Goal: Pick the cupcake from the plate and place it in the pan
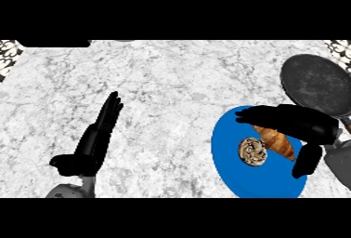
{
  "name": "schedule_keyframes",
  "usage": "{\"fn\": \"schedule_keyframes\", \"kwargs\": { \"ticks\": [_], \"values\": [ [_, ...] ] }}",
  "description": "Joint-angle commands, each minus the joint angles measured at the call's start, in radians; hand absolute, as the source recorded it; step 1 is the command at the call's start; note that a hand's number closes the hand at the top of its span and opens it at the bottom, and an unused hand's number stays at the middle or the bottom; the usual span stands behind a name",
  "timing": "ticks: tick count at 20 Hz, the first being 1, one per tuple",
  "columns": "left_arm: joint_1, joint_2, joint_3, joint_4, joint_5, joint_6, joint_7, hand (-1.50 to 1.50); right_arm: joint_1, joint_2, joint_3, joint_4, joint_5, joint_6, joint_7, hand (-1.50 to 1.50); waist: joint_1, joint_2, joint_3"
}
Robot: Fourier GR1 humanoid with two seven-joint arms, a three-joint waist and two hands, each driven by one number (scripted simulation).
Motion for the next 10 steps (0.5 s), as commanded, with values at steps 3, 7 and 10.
{"fn": "schedule_keyframes", "kwargs": {
  "ticks": [3,7,10],
  "values": [
    [0.017,-0.041,0.009,-0.015,-0.025,-0.006,-0.001,0.00,0.040,0.092,0.023,0.017,0.153,-0.011,0.021,-1.50,-0.004,0.000,0.000],
    [0.027,-0.068,0.007,0.001,-0.077,0.010,-0.022,0.00,0.039,0.053,-0.042,0.047,0.192,0.035,-0.071,-1.50,-0.005,0.000,0.000],
    [-0.027,-0.057,0.062,0.025,-0.043,-0.033,0.014,0.00,0.057,0.176,-0.015,0.057,0.248,-0.003,0.021,-1.50,-0.004,0.001,0.000]
  ]
}}
